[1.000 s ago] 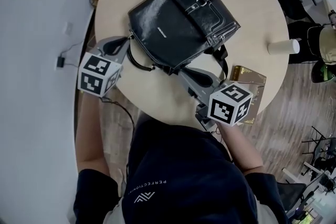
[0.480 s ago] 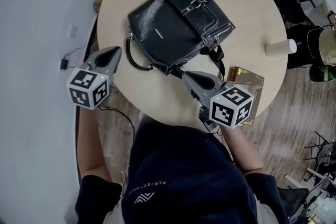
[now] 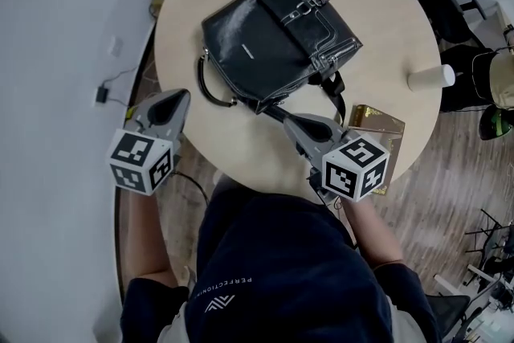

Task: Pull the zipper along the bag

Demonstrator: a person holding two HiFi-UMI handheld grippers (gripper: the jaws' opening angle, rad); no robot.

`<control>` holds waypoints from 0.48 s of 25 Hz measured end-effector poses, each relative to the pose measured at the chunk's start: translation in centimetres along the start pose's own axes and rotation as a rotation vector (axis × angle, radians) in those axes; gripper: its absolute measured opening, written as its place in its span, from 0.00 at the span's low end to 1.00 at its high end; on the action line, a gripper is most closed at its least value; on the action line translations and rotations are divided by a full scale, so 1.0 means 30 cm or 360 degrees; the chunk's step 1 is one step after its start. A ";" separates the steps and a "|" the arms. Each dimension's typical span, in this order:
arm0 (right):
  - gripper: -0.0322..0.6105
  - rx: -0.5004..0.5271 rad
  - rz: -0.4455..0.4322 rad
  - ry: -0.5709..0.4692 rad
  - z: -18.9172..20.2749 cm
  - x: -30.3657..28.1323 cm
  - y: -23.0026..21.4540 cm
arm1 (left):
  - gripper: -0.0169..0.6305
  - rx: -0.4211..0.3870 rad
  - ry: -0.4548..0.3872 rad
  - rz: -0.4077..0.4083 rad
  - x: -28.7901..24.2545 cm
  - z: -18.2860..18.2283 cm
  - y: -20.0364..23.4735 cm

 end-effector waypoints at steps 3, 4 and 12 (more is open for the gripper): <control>0.05 0.0013 0.0019 0.0001 0.001 0.011 -0.002 | 0.06 0.0011 0.0039 0.0004 0.009 0.025 -0.032; 0.05 0.0014 0.0025 0.0002 0.002 0.016 -0.003 | 0.06 0.0021 0.0046 0.0000 0.014 0.031 -0.042; 0.05 0.0010 0.0037 -0.0007 0.011 0.041 -0.002 | 0.06 0.0157 0.0004 -0.0037 0.039 0.057 -0.085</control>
Point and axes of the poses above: the fingertips, and each gripper's own axes: x backward along the fingers, y to its left, z out of its underside, the point moved 1 cm from there along x, backward along the fingers, and after that the axes turned 8 degrees about z, right-handed, at the moved point
